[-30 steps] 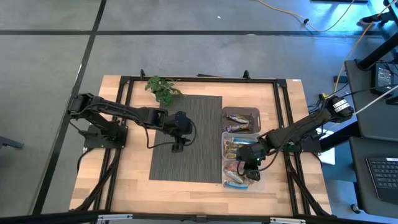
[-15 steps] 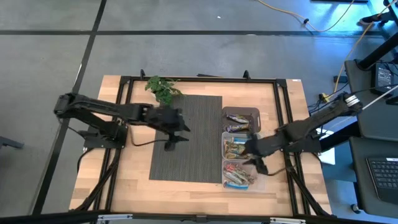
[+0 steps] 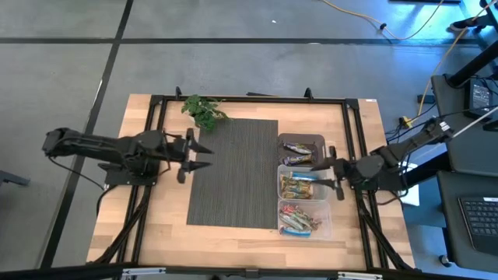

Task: Pick and place Granola Bars by type
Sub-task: Return to Home Position

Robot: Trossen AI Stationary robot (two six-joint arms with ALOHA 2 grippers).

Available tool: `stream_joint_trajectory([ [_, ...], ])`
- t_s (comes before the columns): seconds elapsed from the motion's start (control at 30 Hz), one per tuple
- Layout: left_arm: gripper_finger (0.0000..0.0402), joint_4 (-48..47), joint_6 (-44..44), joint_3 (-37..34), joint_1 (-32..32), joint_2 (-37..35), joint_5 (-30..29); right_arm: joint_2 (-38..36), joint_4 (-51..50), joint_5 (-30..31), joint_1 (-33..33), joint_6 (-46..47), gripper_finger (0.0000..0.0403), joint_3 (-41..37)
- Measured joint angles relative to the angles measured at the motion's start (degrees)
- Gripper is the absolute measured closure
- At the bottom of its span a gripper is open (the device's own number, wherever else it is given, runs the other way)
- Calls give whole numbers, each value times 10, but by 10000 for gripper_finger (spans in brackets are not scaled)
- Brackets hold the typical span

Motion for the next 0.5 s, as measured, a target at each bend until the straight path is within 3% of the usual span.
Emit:
stream_joint_trajectory([
  [0.23, 210, 19, -7, -90, 26, -109, -15, -133, -2, 2, 0, -47, 212, -39],
  [0.5, 210, 41, -38, -159, 71, -196, -18, -264, -6, 46, -1, -64, 212, -86],
])
